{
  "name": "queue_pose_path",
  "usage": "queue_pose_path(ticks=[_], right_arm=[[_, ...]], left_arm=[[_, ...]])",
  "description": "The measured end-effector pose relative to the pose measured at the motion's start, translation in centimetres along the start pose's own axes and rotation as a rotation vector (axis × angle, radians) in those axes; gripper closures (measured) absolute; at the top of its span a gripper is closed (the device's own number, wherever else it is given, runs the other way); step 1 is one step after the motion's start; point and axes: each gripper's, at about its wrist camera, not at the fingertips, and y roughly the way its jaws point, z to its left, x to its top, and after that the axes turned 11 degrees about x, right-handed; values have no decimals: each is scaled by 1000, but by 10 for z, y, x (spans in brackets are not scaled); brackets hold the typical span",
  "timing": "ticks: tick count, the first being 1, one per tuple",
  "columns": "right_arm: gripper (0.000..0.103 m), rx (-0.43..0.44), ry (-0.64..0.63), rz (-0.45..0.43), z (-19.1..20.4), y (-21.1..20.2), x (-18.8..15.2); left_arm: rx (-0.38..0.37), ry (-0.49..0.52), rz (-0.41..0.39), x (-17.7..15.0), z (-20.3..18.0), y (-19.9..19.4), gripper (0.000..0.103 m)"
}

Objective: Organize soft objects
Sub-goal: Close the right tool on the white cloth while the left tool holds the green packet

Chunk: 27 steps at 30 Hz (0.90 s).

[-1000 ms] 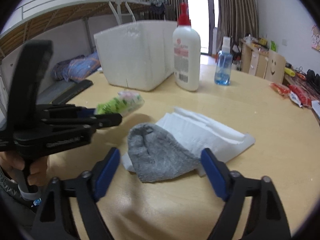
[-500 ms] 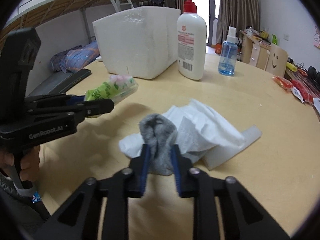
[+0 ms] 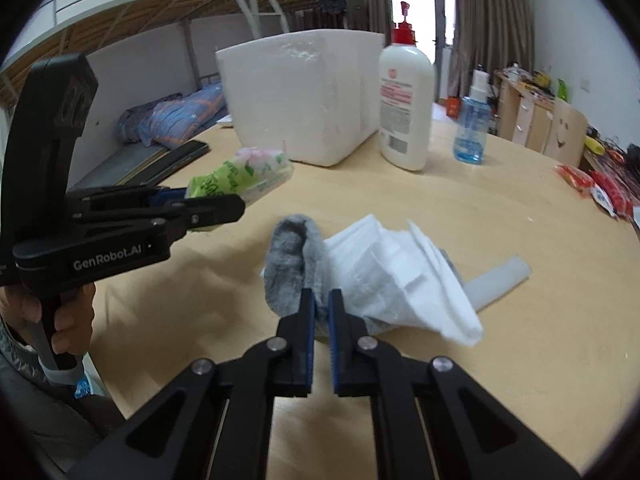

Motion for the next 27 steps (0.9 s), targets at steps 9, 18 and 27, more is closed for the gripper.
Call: queue_pose_path(ticks=[9, 18, 27], right_arm=[[89, -47, -27, -33, 1, -13, 6], [38, -105, 44, -68, -27, -13, 12], [39, -89, 78, 22, -37, 9, 8]], left_arm=[[4, -4, -14, -1, 1, -5, 77], [0, 0, -13, -2, 0, -4, 77], [12, -5, -4, -1, 1, 0, 77]])
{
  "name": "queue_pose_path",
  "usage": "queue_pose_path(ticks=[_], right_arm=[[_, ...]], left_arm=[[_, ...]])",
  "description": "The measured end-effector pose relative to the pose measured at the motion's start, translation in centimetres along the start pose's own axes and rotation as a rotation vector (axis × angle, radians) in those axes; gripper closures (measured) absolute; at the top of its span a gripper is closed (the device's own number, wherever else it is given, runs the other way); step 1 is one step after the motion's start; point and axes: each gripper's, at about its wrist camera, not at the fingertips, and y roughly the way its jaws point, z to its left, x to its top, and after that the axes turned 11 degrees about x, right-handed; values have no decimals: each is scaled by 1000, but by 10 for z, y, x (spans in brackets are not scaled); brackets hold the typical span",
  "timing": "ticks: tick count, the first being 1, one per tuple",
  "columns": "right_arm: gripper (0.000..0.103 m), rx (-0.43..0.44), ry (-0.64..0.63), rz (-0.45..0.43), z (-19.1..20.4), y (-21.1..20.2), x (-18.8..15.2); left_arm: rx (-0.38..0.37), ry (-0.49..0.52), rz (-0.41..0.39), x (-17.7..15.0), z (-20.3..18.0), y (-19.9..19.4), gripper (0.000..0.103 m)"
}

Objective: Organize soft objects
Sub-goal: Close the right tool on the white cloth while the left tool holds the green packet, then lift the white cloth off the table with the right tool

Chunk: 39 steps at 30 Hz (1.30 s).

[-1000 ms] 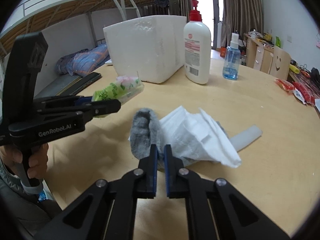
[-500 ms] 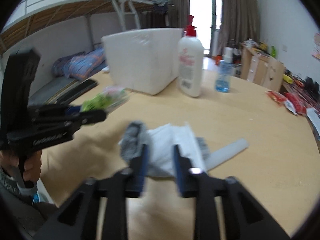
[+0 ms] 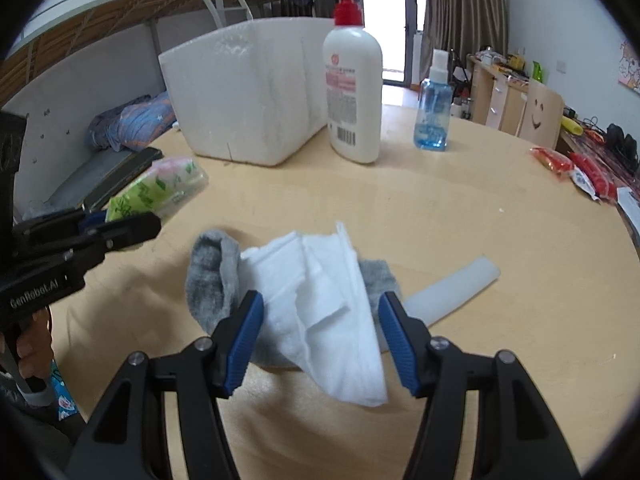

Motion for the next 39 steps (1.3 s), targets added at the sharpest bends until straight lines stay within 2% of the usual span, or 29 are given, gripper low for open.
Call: queue_pose_path(ticks=[1, 2, 5, 7, 11, 23, 39], right_arm=[[42, 5, -7, 1, 1, -1, -1], [59, 12, -9, 0, 2, -3, -3], [81, 24, 9, 2, 2, -8, -6], [90, 17, 7, -11, 2, -14, -9], [97, 65, 9, -46, 5, -26, -11], [97, 77, -10, -172, 10, -64, -3], [97, 56, -52, -299, 19, -107, -6]], left_arm=[[1, 0, 1, 0, 0, 0, 77], [2, 1, 2, 0, -1, 1, 77], [2, 6, 4, 0, -3, 2, 77], [0, 10, 2, 0, -5, 1, 77], [-3, 14, -5, 0, -7, -1, 77], [9, 18, -49, 0, -7, -22, 77], [37, 43, -172, -1, -15, -71, 77]])
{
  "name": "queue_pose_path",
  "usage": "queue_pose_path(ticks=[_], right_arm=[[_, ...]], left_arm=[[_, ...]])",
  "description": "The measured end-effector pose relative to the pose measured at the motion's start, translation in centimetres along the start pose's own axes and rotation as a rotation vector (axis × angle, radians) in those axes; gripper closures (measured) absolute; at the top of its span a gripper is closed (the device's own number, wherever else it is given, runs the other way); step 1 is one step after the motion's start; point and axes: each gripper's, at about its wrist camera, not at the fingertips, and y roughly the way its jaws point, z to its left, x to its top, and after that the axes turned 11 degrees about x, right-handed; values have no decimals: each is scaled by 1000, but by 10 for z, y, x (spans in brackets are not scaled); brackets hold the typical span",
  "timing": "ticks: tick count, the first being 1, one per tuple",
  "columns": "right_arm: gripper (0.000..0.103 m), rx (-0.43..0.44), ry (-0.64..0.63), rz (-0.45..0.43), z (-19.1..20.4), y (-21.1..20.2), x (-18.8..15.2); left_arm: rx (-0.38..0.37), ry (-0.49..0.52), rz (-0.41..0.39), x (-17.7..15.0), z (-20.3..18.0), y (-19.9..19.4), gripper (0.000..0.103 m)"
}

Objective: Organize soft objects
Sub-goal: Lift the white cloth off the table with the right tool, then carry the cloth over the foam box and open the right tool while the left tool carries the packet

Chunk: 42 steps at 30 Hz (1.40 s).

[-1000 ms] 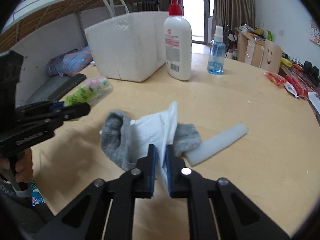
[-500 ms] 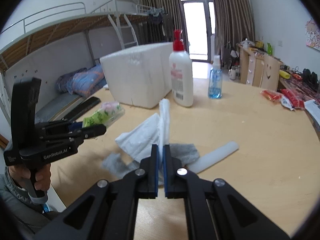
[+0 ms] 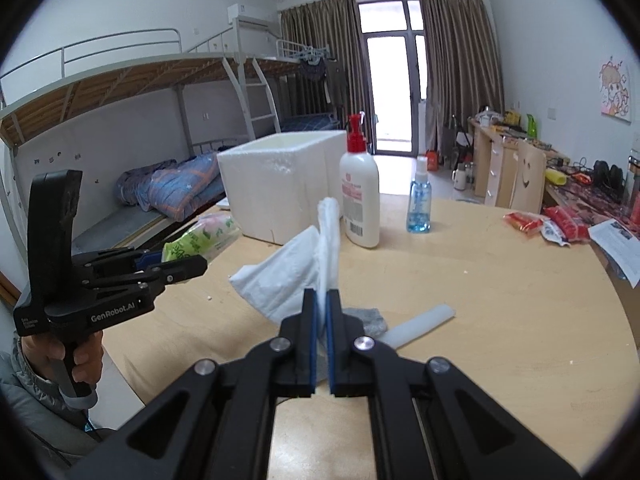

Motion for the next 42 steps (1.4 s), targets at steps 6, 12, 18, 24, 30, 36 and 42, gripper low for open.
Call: queue_pose_path(ticks=[6, 12, 18, 24, 30, 36, 42], right_arm=[[97, -5, -27, -66, 9, -22, 3], [97, -7, -55, -124, 18, -39, 7], [97, -6, -82, -171, 26, -51, 11], [97, 1, -104, -209, 30, -61, 14], [97, 19, -118, -223, 33, -60, 15], [97, 47, -125, -224, 32, -53, 18], [97, 93, -144, -214, 38, -41, 21]], left_arm=[[11, 13, -64, 5, 0, -22, 77], [36, 24, -140, 12, -2, -45, 77], [59, 27, -203, 17, -1, -63, 77], [66, 32, -249, 20, 1, -78, 77], [86, 30, -283, 18, 4, -90, 77], [121, 16, -299, 15, 11, -97, 77], [165, -10, -309, 13, 23, -104, 77]])
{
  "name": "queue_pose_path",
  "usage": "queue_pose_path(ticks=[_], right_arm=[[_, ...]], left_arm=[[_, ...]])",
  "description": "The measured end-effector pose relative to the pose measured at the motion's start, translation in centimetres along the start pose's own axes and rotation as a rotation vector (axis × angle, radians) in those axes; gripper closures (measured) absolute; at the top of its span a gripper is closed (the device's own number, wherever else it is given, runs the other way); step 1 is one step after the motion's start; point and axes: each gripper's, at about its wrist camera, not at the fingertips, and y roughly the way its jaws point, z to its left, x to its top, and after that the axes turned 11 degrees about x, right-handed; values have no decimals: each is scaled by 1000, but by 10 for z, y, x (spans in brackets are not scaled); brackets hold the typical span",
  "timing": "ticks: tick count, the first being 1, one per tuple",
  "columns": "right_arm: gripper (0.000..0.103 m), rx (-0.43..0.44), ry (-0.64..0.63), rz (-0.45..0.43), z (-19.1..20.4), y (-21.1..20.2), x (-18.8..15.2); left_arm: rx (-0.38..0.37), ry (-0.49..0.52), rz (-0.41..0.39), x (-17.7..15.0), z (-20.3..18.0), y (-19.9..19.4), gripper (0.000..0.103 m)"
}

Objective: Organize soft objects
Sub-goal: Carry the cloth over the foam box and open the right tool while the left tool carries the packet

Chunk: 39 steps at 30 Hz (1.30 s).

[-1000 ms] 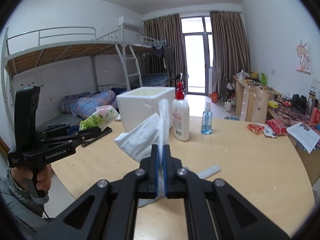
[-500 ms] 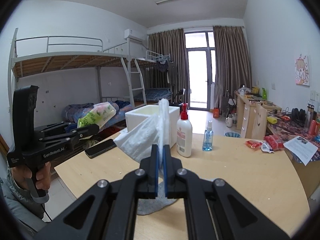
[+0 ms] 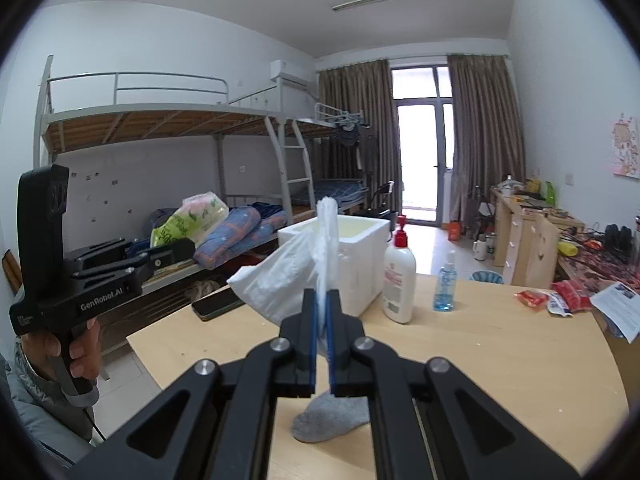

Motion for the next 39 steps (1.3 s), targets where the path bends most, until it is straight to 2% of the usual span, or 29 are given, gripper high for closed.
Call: queue_pose_path(ticks=[7, 15, 27, 39], right_arm=[[97, 50, -3, 18, 9, 19, 4], [97, 76, -11, 47, 12, 38, 10], [97, 81, -4, 67, 8, 56, 26], [97, 61, -12, 90, -1, 81, 49]], left_arm=[[47, -23, 15, -1, 11, 4, 77], [66, -37, 39, 0, 18, 17, 77], [44, -49, 71, 8, 25, 39, 77], [22, -52, 68, 27, 38, 64, 77]])
